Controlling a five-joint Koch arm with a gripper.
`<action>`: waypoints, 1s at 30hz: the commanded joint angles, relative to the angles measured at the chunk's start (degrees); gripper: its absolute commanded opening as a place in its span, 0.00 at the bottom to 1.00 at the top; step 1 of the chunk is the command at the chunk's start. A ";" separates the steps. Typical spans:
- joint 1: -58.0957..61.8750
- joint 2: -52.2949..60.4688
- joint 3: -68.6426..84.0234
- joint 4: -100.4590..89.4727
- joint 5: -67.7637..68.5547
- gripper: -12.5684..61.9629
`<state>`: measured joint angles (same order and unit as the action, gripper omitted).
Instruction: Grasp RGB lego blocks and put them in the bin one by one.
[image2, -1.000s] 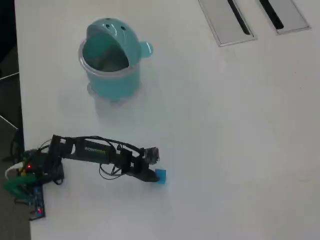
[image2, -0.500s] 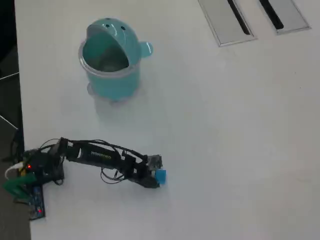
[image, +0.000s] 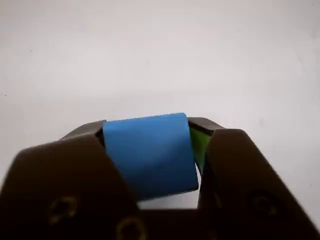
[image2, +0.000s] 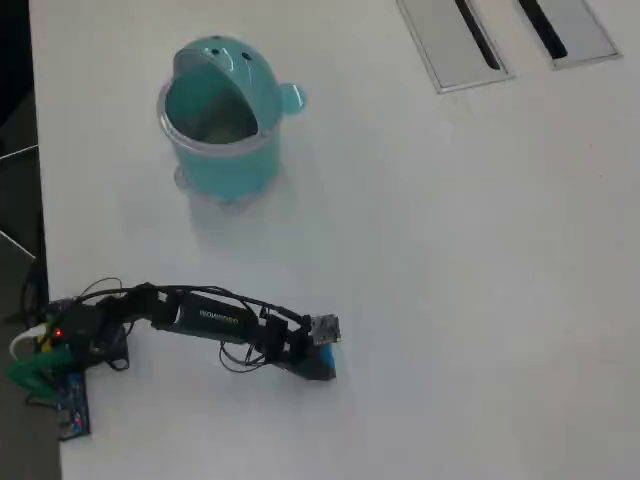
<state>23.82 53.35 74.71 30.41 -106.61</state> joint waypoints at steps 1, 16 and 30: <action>0.97 0.88 -4.92 -2.02 0.97 0.45; -2.46 10.37 -4.66 -2.20 3.69 0.45; -8.00 21.71 3.34 -2.11 5.98 0.50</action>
<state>15.82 71.81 79.80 30.06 -100.63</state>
